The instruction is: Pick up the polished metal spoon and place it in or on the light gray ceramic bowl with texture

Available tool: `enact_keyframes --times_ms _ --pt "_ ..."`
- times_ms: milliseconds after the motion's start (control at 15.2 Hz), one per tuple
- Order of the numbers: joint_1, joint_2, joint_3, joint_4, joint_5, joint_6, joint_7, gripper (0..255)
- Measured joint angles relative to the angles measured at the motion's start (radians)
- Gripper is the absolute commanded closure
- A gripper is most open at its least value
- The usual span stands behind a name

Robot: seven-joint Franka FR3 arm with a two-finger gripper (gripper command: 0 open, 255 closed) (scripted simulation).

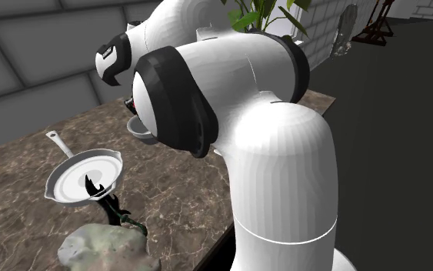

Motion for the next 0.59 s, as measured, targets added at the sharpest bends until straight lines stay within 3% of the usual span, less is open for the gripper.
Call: enact_keyframes --times_ms 330,396,594 --pt "0.0 0.001 0.0 -0.001 0.0 0.003 0.0 255" --pt "0.0 0.001 0.0 -0.001 0.0 0.003 0.0 0" --pt "0.0 0.001 0.0 -0.001 0.0 0.003 0.0 0"
